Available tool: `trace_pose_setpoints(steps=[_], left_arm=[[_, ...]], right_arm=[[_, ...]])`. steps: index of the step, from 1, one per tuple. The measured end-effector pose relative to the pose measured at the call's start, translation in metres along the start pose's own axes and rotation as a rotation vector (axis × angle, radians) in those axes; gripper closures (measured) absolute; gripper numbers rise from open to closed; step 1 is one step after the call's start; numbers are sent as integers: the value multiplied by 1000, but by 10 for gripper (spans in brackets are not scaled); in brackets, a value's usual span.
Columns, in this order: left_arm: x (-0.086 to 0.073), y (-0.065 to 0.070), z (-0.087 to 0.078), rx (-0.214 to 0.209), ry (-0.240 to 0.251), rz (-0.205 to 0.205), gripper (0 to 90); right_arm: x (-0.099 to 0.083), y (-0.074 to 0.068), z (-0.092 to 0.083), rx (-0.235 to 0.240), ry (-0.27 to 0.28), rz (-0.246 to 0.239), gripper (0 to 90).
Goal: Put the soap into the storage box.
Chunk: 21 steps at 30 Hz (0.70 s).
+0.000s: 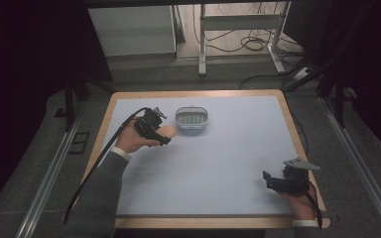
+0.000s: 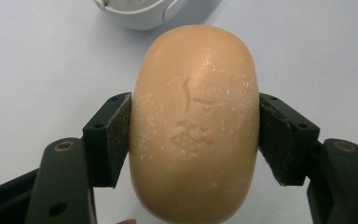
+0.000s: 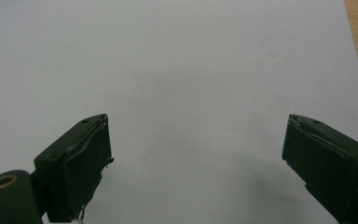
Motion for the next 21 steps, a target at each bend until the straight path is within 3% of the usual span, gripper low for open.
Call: trace_pose_setpoints(steps=[21], left_arm=[[25,-4,3,4,1,26,325]], right_arm=[[-1,2,0,-6,-3,2,78]])
Point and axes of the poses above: each handheld gripper's, and its own axes: z roughly forward along the jaws, x roughly out of its top, y roughly to its right, the point moved 8 cm from there along z, roughly forward along the jaws, and after that the axes turned 8 degrees about -y, right-handed, at the moved point
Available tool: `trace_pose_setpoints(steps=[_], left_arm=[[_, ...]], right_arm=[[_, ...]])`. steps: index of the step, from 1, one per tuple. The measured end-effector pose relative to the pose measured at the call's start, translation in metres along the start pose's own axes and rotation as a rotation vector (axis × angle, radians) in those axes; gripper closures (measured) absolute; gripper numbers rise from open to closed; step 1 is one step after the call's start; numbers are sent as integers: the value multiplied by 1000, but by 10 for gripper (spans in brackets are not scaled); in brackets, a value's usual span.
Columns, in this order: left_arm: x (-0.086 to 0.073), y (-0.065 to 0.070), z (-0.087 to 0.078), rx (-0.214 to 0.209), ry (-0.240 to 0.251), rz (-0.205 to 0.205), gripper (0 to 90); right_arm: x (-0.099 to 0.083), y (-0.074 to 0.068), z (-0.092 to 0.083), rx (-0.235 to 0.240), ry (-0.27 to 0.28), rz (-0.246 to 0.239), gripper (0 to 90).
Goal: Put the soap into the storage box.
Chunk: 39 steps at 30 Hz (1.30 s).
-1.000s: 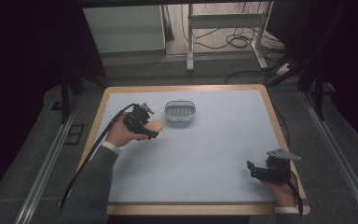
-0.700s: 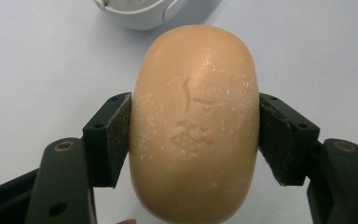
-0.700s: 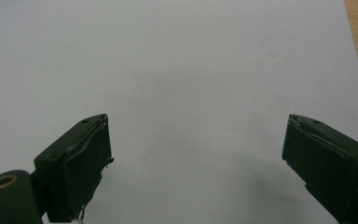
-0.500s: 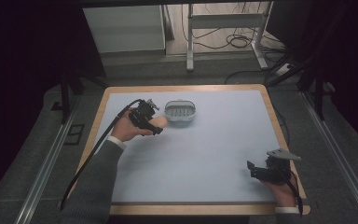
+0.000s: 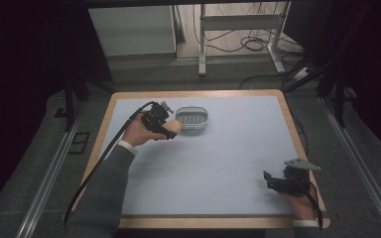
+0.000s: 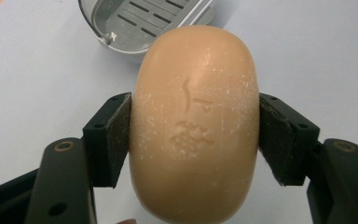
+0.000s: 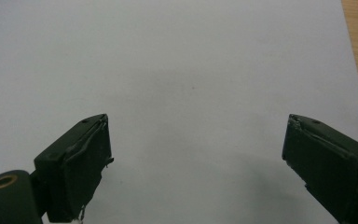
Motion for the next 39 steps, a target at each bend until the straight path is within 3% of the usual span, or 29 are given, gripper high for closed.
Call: trace_pose_setpoints(steps=[11,39], left_arm=[[11,-7,1,3,-2,-4,325],[48,-11,17,8,-22,77,325]], right_arm=[[0,1,0,-2,0,0,78],[-1,3,0,-6,-2,3,78]])
Point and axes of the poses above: each handheld gripper's, and its own axes: z roughly forward along the jaws, x roughly out of its top, y roughly to its right, the point moved 8 cm from there along z, roughly forward along the jaws, and after that the axes turned 8 degrees about -y, right-handed, at the moved point
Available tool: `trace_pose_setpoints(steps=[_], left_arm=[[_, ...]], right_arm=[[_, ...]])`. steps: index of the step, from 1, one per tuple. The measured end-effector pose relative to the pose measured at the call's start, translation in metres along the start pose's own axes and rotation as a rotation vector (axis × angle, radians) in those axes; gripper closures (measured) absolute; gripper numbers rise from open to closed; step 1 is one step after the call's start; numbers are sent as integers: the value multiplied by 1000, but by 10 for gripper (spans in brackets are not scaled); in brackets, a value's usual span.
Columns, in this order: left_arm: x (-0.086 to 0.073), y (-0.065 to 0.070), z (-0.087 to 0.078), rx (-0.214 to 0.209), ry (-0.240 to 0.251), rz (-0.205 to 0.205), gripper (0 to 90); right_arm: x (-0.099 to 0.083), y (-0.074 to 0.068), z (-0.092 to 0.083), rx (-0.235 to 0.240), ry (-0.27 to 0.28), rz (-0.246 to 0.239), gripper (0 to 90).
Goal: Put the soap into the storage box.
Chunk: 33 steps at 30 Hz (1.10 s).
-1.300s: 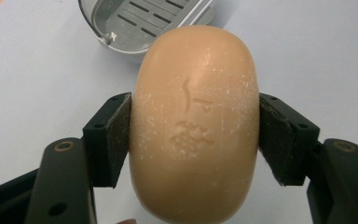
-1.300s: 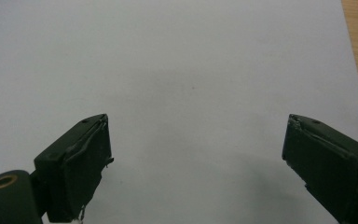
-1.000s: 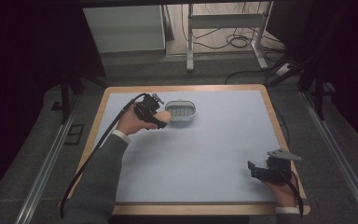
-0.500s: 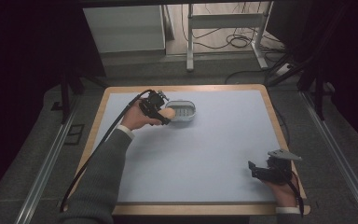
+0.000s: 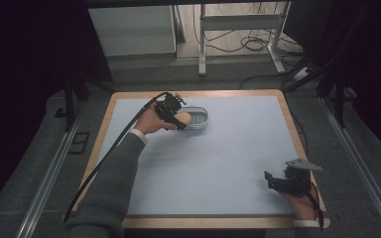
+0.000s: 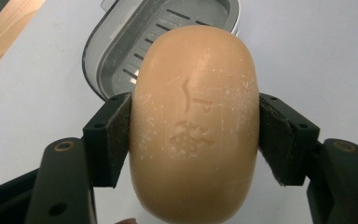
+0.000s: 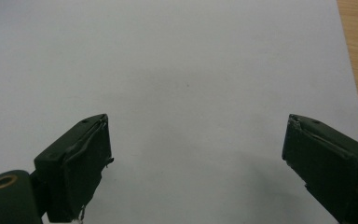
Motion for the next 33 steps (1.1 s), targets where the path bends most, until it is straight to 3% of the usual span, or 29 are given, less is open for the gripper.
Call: trace_pose_setpoints(steps=[8,21,33], left_arm=[[9,-2,6,-15,-9,10,325],[35,-2,16,-31,-21,60,325],[39,-11,32,-50,-34,52,325]], right_arm=[[0,1,0,2,2,4,78],[-1,4,0,-3,1,9,78],[-2,5,0,-7,-2,8,78]])
Point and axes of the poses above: each handheld gripper's, and its own axes: z roughly forward along the jaws, x roughly out of its top, y roughly to its right, the point moved 8 cm from there along z, roughly forward along the jaws, and after that the axes turned 8 degrees about -y, right-handed, at the moved point
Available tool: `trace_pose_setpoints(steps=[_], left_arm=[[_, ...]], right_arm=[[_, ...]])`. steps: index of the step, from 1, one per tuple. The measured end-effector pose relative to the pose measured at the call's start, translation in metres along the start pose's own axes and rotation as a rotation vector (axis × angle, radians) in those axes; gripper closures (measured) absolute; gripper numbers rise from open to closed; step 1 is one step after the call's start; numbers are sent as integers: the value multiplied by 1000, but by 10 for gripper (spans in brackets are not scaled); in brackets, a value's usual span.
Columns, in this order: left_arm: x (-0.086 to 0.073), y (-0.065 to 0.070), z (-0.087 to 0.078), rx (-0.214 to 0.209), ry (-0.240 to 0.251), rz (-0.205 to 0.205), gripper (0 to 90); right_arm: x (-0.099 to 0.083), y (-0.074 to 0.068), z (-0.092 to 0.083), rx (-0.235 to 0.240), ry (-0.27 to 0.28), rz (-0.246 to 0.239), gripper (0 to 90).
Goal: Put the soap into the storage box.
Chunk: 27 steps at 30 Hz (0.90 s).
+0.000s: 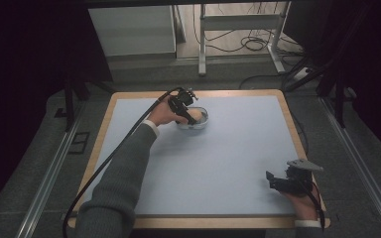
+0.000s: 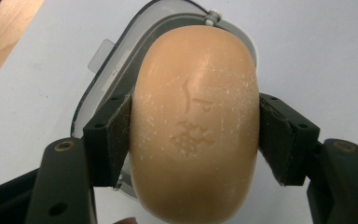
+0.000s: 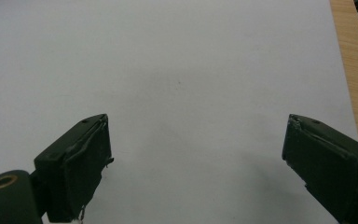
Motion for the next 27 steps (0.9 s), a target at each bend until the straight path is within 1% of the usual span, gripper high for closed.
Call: trace_pose_setpoints(steps=[6,11,12,13,14,15,16,17,21,22,24,25,27], left_arm=[[1,-3,3,-4,2,-6,325],[2,-5,5,1,1,-6,324],[2,-5,6,0,3,-15,321],[3,-5,6,2,8,-14,319],[4,-5,5,8,27,-23,320],[4,-5,5,8,27,-23,311],[7,-5,-1,-2,70,-53,301],[8,-4,-4,-9,81,-52,295],[7,-1,-13,4,86,-46,264],[7,-1,-13,4,86,-46,261],[6,0,-19,14,104,-41,258],[6,0,-19,14,104,-41,257],[3,3,-25,16,120,-46,253]], right_arm=[[0,0,0,-1,0,1,78],[0,1,0,-2,-2,4,78],[0,1,0,-1,-2,4,78],[0,1,0,-2,-2,4,78],[0,1,0,-2,-2,3,78],[0,1,0,-2,-2,3,78],[0,1,0,-2,1,2,78],[0,1,0,-3,2,2,78],[0,1,0,-5,3,3,78],[0,1,0,-3,1,2,78],[0,0,0,-3,0,3,78],[0,0,0,-3,0,3,78],[0,0,0,-1,-1,1,78]])
Point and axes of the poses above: each handheld gripper's, and its own axes: z roughly forward along the jaws, x roughly out of its top, y roughly to its right, the point moved 8 cm from there along z, roughly forward along the jaws, and after that the axes turned 8 degrees about -y, right-handed, at the moved point
